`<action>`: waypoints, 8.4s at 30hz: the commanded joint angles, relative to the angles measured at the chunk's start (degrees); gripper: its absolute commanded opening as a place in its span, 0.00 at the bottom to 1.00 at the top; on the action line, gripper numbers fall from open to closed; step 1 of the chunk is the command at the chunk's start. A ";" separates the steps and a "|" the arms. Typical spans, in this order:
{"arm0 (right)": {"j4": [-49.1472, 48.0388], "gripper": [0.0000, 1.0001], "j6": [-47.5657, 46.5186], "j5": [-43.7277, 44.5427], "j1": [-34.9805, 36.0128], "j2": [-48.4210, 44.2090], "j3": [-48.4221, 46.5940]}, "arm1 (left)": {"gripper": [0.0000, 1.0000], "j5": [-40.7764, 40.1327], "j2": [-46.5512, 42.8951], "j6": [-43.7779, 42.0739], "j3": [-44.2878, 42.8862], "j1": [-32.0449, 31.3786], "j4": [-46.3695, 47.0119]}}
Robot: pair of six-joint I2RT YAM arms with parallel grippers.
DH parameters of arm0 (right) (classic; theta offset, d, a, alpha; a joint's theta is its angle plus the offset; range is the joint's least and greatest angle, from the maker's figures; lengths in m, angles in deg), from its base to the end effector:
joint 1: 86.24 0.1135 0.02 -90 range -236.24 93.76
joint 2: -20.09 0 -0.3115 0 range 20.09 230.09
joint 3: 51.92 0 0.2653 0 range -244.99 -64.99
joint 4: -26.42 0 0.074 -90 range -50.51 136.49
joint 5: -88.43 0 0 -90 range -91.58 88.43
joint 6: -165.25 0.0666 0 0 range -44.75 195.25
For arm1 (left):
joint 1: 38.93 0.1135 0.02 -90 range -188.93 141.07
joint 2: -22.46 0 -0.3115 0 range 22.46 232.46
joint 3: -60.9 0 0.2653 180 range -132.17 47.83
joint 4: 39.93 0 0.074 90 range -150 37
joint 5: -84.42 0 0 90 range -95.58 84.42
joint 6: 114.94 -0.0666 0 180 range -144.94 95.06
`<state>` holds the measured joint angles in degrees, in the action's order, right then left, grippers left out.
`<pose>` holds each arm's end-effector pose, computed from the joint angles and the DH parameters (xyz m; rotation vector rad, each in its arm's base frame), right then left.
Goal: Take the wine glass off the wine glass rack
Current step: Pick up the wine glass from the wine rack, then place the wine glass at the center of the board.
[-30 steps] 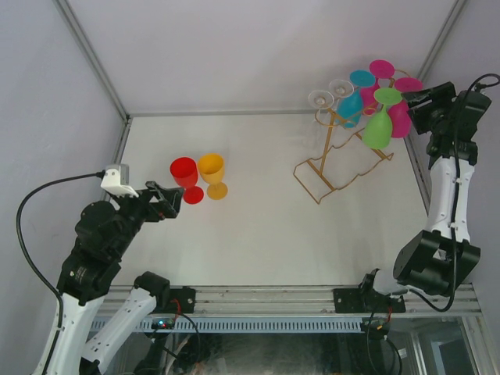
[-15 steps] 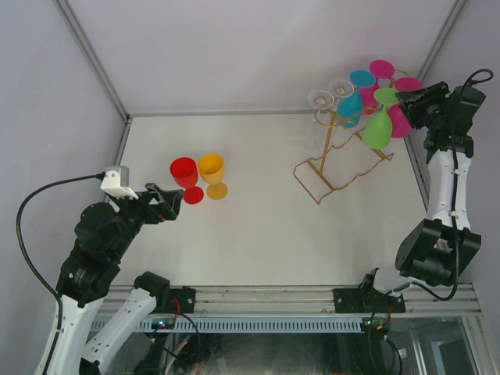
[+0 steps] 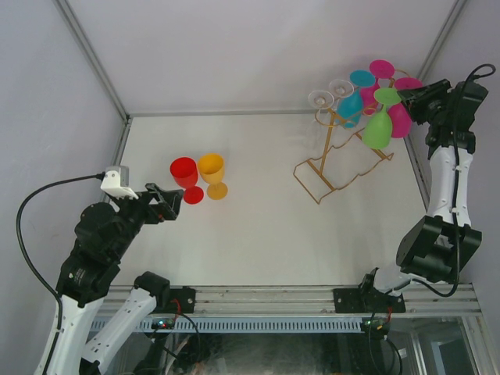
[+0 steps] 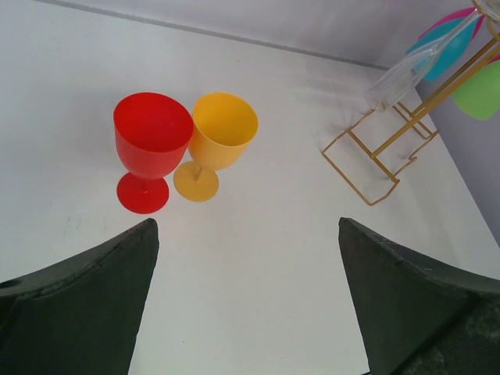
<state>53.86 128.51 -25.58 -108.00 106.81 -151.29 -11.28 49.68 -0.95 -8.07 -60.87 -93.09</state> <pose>0.3736 -0.1199 0.4482 0.8862 1.6521 0.7655 0.0752 -0.0232 0.4049 -0.1052 1.7922 -0.4905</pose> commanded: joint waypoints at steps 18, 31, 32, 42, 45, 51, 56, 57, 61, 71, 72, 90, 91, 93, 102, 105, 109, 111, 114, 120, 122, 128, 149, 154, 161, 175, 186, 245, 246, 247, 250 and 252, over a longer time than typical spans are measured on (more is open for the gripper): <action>0.59 0.22 -1.22 -0.43 0.75 2.07 -4.24 | 1.00 -0.19 -0.38 -0.08 -0.63 0.34 0.64; 2.34 0.21 -3.08 1.92 1.02 1.05 -4.29 | 1.00 -0.92 -0.47 0.22 -0.89 0.32 0.90; 2.52 0.23 -3.21 2.22 1.02 0.95 -4.26 | 1.00 -0.83 -0.42 0.31 -0.95 0.34 0.85; 3.75 0.19 -4.97 4.43 1.54 0.40 -4.72 | 1.00 -0.28 -0.25 0.36 -0.80 0.31 0.99; 4.82 0.19 -5.69 5.07 1.66 0.45 -5.29 | 1.00 -0.05 -0.02 0.36 -0.73 0.31 0.99; 6.21 0.18 -7.41 6.67 2.25 0.33 -6.07 | 1.00 0.01 -0.10 0.36 -0.62 0.32 0.99; 6.12 0.18 -7.67 6.94 2.45 0.31 -6.40 | 1.00 0.08 -0.10 0.42 -0.58 0.33 1.00; 6.17 0.18 -7.64 6.84 2.47 0.42 -6.42 | 1.00 0.03 -0.07 0.44 -0.61 0.36 1.01; 6.19 0.15 -7.63 7.09 2.59 0.37 -6.47 | 1.00 0.20 -0.07 0.62 -0.53 0.32 1.03; 6.72 0.11 -8.83 8.56 2.76 -0.60 -6.58 | 1.00 0.82 0.41 0.71 -0.27 0.39 1.27; 6.72 0.09 -8.89 8.62 2.78 -0.73 -6.60 | 1.00 0.84 0.46 0.71 -0.26 0.33 1.28; 2.67 0.00 -2.95 4.31 1.72 -2.87 -4.70 | 1.00 1.11 0.42 0.97 -0.15 0.32 1.69; 2.15 0.00 -2.06 3.95 1.52 -3.07 -4.52 | 1.00 0.99 0.39 0.97 -0.17 0.31 1.69; 0.65 0.00 -0.37 3.45 1.23 -3.66 -3.77 | 1.00 0.86 0.20 0.97 -0.07 0.38 1.69; -0.31 0.00 1.96 3.76 0.61 -4.74 -3.14 | 1.00 1.27 0.44 1.10 -0.33 0.33 1.86; 0.09 0.00 1.84 5.18 0.49 -5.06 -2.87 | 1.00 1.40 0.46 1.06 -0.44 0.31 1.86; 0.38 0.00 1.65 5.28 0.38 -5.29 -2.56 | 1.00 1.52 0.49 1.06 -0.50 0.38 1.82; 0.49 0.00 1.59 5.56 0.25 -5.54 -2.05 | 1.00 1.45 0.45 1.06 -0.40 0.32 1.86; 0.45 0.00 1.51 5.46 0.10 -5.91 -1.78 | 1.00 1.52 0.46 1.15 -0.48 0.32 1.84; 0.67 0.00 0.74 5.99 0.00 -7.67 -1.06 | 1.00 1.46 0.39 1.27 -0.71 0.37 1.86; 0.72 0.00 0.36 6.14 -0.04 -8.67 -0.30 | 1.00 1.73 0.35 1.37 -0.75 0.36 1.86; 0.95 0.00 -1.96 6.90 -0.09 -14.03 3.77 | 1.00 1.88 0.11 1.58 -0.36 0.35 2.20; 4.40 0.00 -2.29 1.93 6.27 -40.09 21.37 | 1.00 -3.96 0.11 7.21 1.48 0.37 4.27; 7.44 0.00 -4.46 3.75 13.12 -41.60 21.99 | 1.00 -6.71 -0.41 8.46 2.24 0.39 4.25; 1.92 0.00 -4.82 0.63 25.59 -43.32 28.56 | 1.00 -7.49 -0.42 8.64 2.54 0.31 4.33; -16.04 0.00 -5.70 0.68 54.66 -41.47 42.09 | 1.00 18.23 6.07 6.97 1.54 0.36 10.97; -29.66 0.00 -3.64 3.40 63.02 -39.48 46.16 | 1.00 40.74 10.10 18.06 8.37 -2.27 29.69; -33.32 0.00 -3.57 1.87 66.32 -35.04 46.22 | 0.80 32.74 16.34 15.71 8.96 -16.04 31.65; -33.47 0.00 -3.59 1.84 66.32 -35.08 46.18 | 0.78 33.18 16.48 16.20 9.12 -16.04 32.56; -33.65 0.00 -3.60 1.83 66.32 -35.12 46.19 | 0.77 33.52 16.78 16.40 9.07 -16.04 32.89; -34.07 0.00 -3.60 1.59 66.32 -35.13 46.20 | 0.71 34.95 17.82 17.46 8.89 -16.04 34.32; -34.57 0.00 -3.66 1.39 66.31 -35.13 46.22 | 0.67 36.86 18.79 18.53 9.01 -16.04 36.03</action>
<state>24.02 124.31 -23.64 -42.21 71.94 -104.67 21.31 67.37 14.57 0.04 -76.69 -63.59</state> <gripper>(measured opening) 0.006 0.706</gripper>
